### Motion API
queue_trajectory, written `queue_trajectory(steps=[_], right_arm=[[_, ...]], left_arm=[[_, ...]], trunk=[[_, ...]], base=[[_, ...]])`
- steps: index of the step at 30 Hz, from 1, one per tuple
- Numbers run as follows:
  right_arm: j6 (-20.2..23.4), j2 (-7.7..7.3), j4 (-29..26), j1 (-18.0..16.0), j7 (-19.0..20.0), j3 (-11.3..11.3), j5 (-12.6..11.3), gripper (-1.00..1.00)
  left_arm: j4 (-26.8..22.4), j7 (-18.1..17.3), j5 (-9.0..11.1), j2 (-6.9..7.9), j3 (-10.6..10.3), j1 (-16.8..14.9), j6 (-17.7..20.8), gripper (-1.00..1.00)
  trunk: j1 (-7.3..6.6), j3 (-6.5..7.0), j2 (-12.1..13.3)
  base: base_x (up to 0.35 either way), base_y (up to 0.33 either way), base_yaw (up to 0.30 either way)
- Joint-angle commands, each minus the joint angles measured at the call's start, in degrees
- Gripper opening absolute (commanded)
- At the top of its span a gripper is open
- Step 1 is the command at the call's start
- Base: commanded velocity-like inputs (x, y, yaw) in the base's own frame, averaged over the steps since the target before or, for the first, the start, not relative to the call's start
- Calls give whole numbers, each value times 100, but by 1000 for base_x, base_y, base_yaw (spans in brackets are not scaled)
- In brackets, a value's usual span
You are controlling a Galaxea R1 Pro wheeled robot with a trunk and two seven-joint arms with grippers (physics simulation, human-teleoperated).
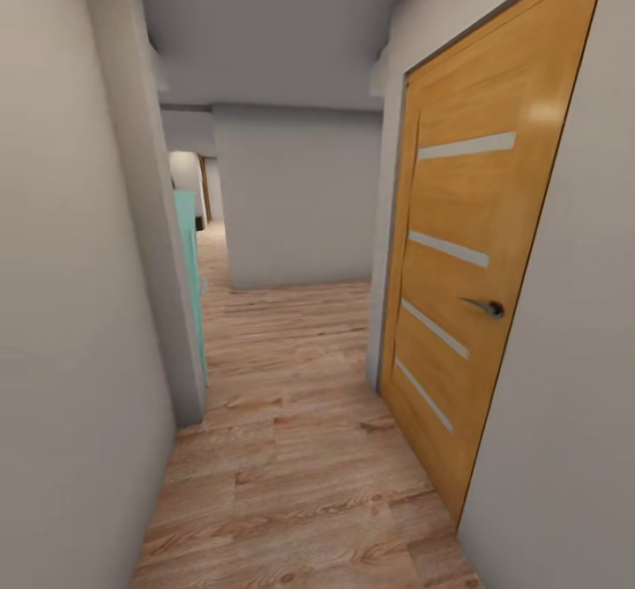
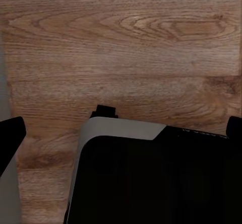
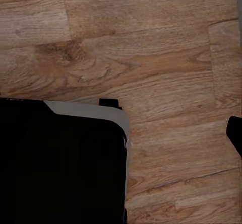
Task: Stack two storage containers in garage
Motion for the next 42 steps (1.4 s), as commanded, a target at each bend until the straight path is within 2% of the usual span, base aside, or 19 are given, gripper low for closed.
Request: queue_trajectory(steps=[1,17,31,42], right_arm=[[-26,1,17,-8,-27,46,3,100],[-22,-2,20,-9,-19,33,-39,100],[-22,-8,19,-6,34,46,-5,100],[-13,-8,22,-9,37,55,4,100]], left_arm=[[7,-1,51,0,-49,-5,-17,100],[9,-1,53,0,-49,-8,-16,100],[5,-1,55,6,-49,-7,-9,100],[4,-1,54,17,-49,-9,1,100]], trunk=[[4,-9,-6],[4,-9,-6],[4,-9,-6],[4,-9,-6]], base=[[319,0,234],[316,-50,203],[304,-125,12],[321,-20,0]])
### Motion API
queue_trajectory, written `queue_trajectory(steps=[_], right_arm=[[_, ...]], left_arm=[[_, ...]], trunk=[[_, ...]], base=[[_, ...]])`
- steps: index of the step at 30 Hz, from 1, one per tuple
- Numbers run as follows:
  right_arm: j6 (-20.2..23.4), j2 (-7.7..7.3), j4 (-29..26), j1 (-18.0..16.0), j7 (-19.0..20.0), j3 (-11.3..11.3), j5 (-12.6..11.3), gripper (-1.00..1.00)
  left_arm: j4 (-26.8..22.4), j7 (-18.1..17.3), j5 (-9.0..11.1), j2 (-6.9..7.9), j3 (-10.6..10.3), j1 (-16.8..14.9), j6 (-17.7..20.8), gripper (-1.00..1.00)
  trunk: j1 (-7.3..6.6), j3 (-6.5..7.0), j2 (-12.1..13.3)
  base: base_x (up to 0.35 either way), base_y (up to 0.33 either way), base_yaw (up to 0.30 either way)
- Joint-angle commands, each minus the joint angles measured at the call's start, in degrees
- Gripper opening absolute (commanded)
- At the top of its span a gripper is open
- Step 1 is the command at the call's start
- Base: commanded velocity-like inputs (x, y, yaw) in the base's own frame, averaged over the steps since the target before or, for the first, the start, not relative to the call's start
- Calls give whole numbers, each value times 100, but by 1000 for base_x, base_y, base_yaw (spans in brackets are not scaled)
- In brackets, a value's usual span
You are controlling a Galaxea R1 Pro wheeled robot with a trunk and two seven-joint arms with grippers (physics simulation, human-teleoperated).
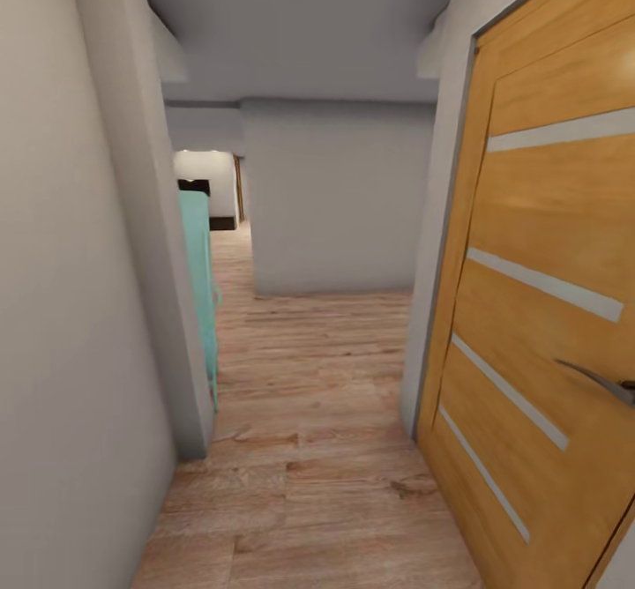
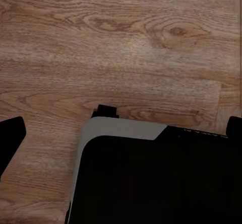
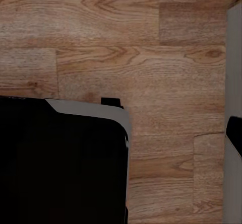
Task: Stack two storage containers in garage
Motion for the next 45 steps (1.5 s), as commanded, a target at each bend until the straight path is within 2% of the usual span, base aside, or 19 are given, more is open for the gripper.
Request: queue_trajectory(steps=[1,11,24,45], right_arm=[[-26,1,19,-7,-28,46,3,100],[-55,16,13,-8,-46,35,-8,100],[-55,4,16,-9,-42,25,-51,100],[-45,-16,12,-8,-45,49,12,100]], left_arm=[[4,-1,50,0,-49,-5,-17,100],[5,-1,49,0,-49,-2,-17,100],[6,-1,49,-3,-49,-3,-17,100],[5,0,49,-26,-49,-8,-1,100]], trunk=[[5,-9,-7],[5,-9,-7],[5,-9,-7],[5,-9,-7]], base=[[324,-1,0],[324,0,18],[325,0,213],[325,0,6]])
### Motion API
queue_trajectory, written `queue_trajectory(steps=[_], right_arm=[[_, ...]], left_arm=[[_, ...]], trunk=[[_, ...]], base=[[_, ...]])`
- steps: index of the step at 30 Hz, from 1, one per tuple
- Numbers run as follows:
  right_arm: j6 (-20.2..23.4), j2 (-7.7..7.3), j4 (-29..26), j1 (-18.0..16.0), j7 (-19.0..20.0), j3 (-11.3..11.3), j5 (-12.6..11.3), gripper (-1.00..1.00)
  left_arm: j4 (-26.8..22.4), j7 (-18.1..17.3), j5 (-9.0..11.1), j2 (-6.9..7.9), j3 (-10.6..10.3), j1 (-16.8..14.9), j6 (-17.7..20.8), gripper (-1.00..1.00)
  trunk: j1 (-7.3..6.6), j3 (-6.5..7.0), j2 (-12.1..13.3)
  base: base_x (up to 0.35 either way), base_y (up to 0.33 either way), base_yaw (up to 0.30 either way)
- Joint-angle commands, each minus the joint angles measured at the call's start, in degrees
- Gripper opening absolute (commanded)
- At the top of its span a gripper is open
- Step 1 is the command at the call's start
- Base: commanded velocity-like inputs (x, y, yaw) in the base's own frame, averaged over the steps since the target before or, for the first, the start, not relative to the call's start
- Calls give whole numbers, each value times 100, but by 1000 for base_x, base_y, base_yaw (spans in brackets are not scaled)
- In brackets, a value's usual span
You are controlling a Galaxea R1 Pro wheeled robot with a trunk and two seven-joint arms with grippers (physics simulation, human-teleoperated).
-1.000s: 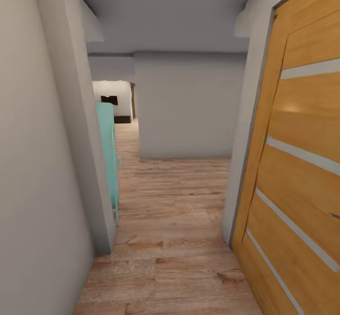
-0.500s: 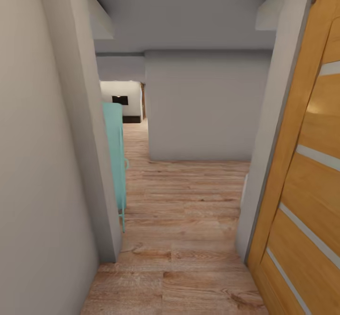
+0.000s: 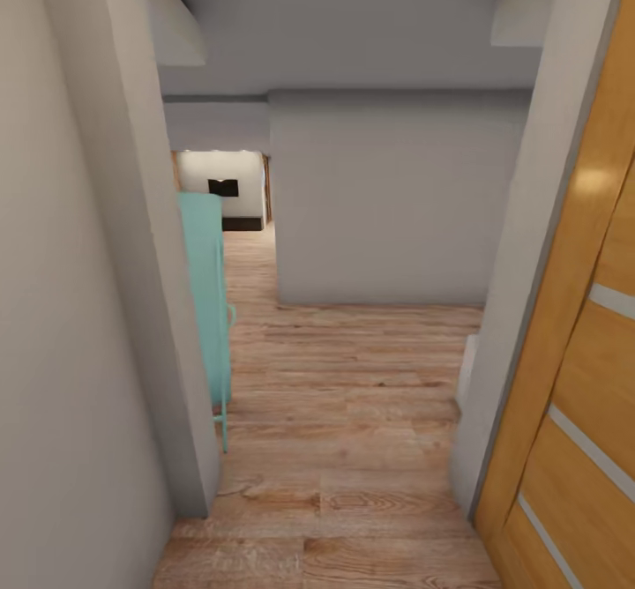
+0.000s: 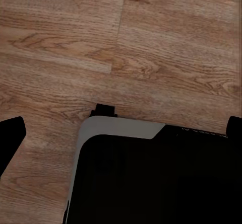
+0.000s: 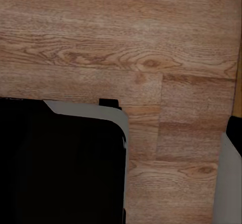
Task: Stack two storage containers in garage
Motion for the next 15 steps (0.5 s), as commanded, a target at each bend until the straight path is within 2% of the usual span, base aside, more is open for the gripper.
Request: queue_trajectory(steps=[1,8,15], right_arm=[[-25,1,17,-9,-27,45,4,100],[-24,0,17,-8,-12,51,4,100],[-17,0,20,-9,-11,52,13,100]], left_arm=[[4,-1,51,0,-49,-3,-17,100],[4,-2,51,5,-49,-2,-17,100],[4,-2,51,8,-49,-2,-16,100]], trunk=[[4,-9,-7],[4,-9,-7],[4,-9,-7]], base=[[324,0,0],[324,-41,0],[308,-157,0]])
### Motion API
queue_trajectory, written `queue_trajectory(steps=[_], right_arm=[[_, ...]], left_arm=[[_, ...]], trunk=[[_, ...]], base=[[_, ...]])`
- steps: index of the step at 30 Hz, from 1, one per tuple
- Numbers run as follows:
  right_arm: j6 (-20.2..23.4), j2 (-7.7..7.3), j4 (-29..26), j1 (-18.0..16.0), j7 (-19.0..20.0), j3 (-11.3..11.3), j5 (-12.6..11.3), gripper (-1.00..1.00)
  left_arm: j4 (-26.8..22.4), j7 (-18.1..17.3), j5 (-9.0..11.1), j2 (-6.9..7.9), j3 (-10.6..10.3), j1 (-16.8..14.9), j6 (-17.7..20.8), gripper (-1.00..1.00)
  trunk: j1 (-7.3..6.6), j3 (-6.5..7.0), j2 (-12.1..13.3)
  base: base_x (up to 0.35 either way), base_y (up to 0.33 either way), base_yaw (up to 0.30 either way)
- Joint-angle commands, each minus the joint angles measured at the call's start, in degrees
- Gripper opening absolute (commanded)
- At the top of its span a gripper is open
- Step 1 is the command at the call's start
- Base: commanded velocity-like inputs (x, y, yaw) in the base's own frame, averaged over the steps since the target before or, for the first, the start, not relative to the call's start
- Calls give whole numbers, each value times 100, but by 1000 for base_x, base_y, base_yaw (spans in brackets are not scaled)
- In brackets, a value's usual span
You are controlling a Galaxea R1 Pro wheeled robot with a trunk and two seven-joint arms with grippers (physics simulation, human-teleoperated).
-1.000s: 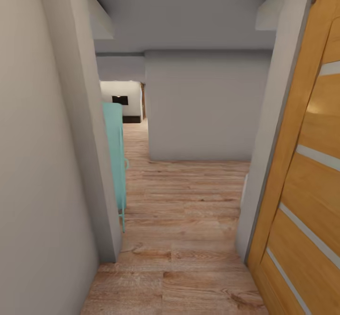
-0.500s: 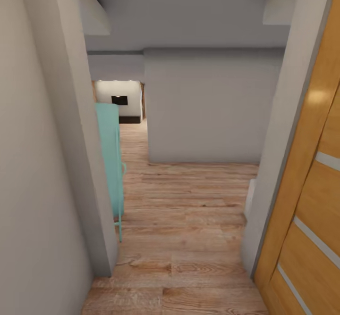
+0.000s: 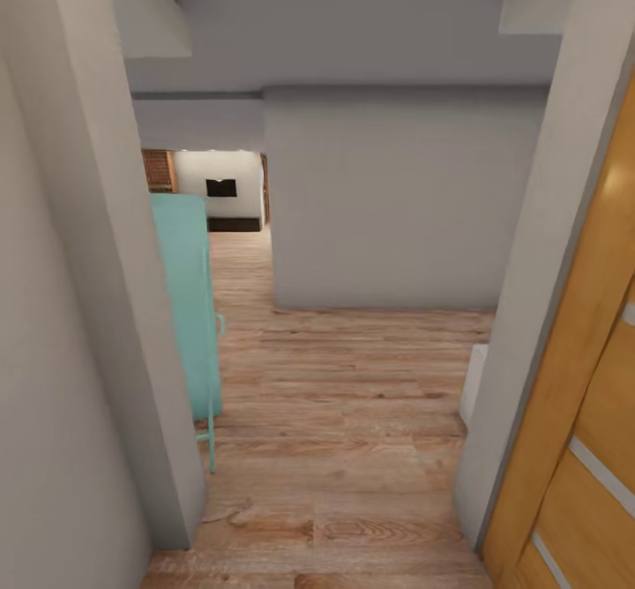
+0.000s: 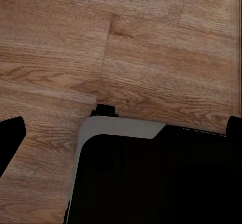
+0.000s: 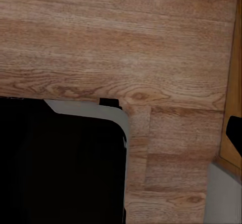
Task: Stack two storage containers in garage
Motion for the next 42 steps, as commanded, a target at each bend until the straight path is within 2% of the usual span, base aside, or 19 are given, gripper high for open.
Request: queue_trajectory(steps=[1,12,42], right_arm=[[-25,1,18,-9,-27,46,5,100],[-24,1,15,-7,-27,53,-4,100],[-24,10,14,-6,-61,46,-12,100]], left_arm=[[5,-1,52,0,-49,-6,-19,100],[6,-1,52,12,-49,-4,-18,100],[5,-1,52,5,-49,-6,-25,100]], trunk=[[4,-9,-7],[4,-9,-7],[4,-9,-7]], base=[[301,-192,0],[306,-147,0],[326,-3,0]])
